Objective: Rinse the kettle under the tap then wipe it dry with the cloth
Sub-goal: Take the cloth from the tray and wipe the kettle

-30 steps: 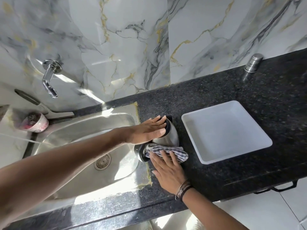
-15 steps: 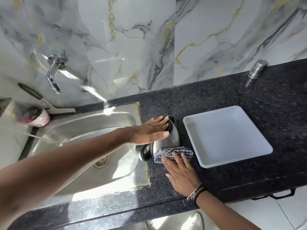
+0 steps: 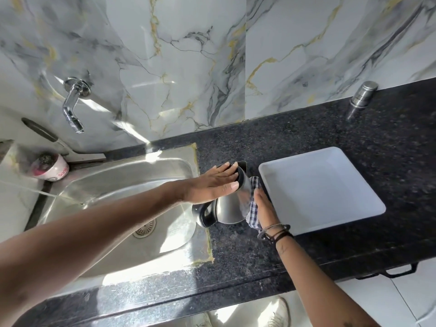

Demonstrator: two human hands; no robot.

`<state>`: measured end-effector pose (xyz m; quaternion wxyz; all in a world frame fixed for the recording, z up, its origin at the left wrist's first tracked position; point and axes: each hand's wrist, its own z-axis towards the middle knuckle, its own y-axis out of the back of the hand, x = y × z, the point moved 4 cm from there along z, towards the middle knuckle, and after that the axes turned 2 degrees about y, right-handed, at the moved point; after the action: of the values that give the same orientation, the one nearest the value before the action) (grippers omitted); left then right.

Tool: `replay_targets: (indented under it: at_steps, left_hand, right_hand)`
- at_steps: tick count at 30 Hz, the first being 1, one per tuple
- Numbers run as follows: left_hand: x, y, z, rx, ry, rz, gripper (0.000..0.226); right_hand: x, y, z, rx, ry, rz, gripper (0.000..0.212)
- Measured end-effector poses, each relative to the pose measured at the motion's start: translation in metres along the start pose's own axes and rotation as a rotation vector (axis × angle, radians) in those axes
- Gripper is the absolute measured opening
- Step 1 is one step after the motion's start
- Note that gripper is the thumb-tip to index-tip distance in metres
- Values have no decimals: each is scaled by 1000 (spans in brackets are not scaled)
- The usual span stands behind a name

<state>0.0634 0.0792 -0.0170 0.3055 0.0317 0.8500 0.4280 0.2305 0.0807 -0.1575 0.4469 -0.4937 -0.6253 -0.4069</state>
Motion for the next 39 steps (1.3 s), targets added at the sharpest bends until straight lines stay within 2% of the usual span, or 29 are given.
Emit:
replay_targets:
  at_steps: [3,6,8,11,14,16,19,25,31,36,39]
  left_hand:
    - [1,-1,1,6,8,8,103]
    - [4,0,3,36,28,44,79]
    - [7,1,3,51,13,133,73]
    - [11,7,-5,27,-89,371,73]
    - [16,9,-22,-16,-267,623,83]
    - [21,3,-33,45,-371,781,84]
    - [25,-9,-39,130,-502,1024,70]
    - [19,-18,-31,86,-630,1303,33]
    - [15,-21,-15,238,-604,1396,40]
    - [17,-12,-11,284,-653,1492,53]
    - [12,-18,-11,228,-716,1499,47]
  right_hand:
    - [1,-3,5,-15,-61,43,48]
    - [-6,-2,3,-180,-216,11,36]
    - [-9,4,-2,-242,-246,-22,27]
    - [-1,28,-13,-313,-247,76,16]
    - [13,53,-23,-265,-223,144,20]
    - [15,63,-28,-224,-223,141,22]
    - [10,66,-33,-230,-230,110,21]
    - [6,56,-39,-225,-248,163,20]
    - [19,59,-32,-175,-210,218,23]
    - [22,61,-32,-146,-201,262,30]
    - [23,67,-32,-148,-188,283,29]
